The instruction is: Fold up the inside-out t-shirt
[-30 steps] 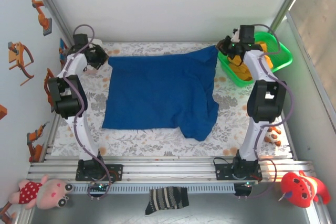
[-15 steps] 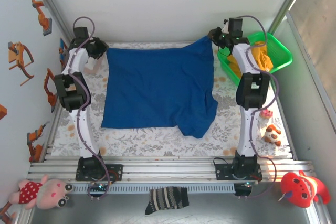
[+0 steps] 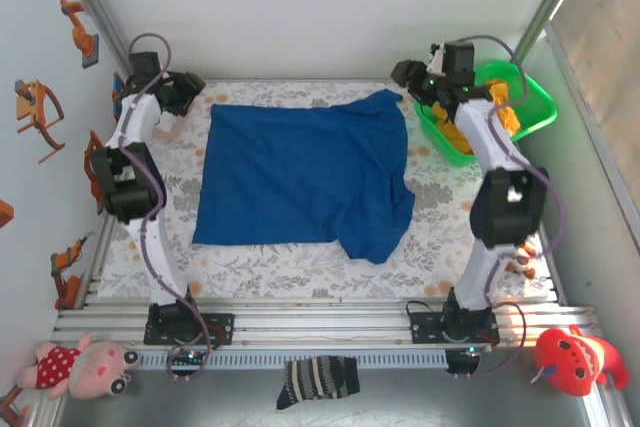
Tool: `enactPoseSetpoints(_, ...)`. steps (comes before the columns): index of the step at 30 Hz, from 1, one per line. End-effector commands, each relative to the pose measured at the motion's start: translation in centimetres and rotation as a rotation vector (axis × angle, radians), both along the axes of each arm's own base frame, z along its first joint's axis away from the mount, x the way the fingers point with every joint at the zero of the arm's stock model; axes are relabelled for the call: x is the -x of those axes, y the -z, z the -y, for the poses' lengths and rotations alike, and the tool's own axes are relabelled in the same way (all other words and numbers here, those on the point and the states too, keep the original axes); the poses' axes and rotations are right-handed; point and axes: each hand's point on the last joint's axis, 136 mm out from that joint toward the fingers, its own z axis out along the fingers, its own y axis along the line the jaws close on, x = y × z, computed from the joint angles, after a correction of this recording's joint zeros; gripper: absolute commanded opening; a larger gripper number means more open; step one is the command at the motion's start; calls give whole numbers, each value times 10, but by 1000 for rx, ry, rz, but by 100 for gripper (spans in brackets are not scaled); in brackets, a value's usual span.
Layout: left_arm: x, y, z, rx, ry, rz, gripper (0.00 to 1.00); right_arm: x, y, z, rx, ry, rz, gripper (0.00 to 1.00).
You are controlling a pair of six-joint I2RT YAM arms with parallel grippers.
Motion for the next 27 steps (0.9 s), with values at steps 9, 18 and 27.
enactPoseSetpoints(9,205,25,24,22,-29,-233,58,218,114,-8,265,-60,-326,59)
enactPoseSetpoints(18,327,72,23,-91,-96,-427,68,326,175,8,270,-46,-452,62)
enactPoseSetpoints(27,364,106,10,-131,-190,-537,69,341,203,-15,294,-112,-471,62)
